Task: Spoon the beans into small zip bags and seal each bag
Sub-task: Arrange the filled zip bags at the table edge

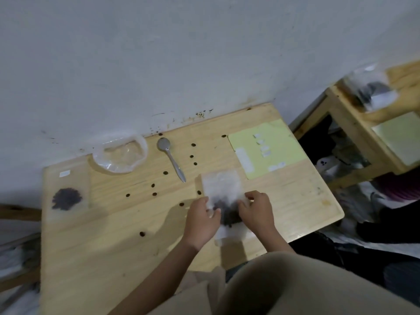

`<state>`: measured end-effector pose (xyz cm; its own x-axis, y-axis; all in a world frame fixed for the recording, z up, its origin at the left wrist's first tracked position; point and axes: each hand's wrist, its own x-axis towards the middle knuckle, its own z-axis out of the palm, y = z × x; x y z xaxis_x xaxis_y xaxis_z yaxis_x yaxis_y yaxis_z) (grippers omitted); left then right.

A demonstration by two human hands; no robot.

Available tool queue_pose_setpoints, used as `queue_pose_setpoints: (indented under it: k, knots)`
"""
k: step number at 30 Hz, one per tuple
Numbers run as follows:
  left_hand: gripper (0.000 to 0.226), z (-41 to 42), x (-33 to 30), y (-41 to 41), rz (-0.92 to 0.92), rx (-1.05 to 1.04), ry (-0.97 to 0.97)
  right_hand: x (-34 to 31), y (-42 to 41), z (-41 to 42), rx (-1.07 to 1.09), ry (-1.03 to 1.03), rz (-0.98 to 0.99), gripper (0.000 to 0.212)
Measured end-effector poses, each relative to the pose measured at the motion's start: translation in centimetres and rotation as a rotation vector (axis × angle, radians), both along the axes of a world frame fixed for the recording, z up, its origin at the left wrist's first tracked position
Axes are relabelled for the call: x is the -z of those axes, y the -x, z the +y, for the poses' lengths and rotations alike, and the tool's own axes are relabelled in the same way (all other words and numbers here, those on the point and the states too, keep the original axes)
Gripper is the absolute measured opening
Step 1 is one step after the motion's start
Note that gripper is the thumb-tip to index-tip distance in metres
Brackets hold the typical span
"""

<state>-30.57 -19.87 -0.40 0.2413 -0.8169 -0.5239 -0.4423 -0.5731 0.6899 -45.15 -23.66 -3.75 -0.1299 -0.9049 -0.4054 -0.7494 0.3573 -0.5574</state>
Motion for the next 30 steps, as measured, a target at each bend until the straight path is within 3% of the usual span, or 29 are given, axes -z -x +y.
queue_pose_setpoints:
  k: [5,8,13,19,24,30]
  knots:
    - [0.044,-1.6,-1.3,0.9,-0.063,-0.086,0.113,-0.8,0.4,-1.6,-0.010,0.038,-0.090,0.038]
    - [0.042,-3.0,-1.5,1.1,0.075,-0.149,0.180,-1.8,1.2,-3.5,0.004,0.054,-0.177,0.037]
    - [0.058,-6.2,-1.6,1.3,0.278,-0.146,0.208,-3.0,3.5,-9.2,-0.017,0.092,-0.278,0.026]
    - [0.063,-7.8,-1.3,1.1,0.441,-0.255,0.308,0.2,6.6,-18.7,-0.003,0.212,-0.051,0.032]
    - [0.054,-8.6,-1.5,1.1,0.386,-0.332,0.308,2.1,6.1,-21.9,-0.118,0.155,0.190,0.028]
    - [0.051,-10.1,-1.2,1.1,0.389,-0.389,0.302,2.4,5.3,-22.8,-0.044,0.155,0.129,0.018]
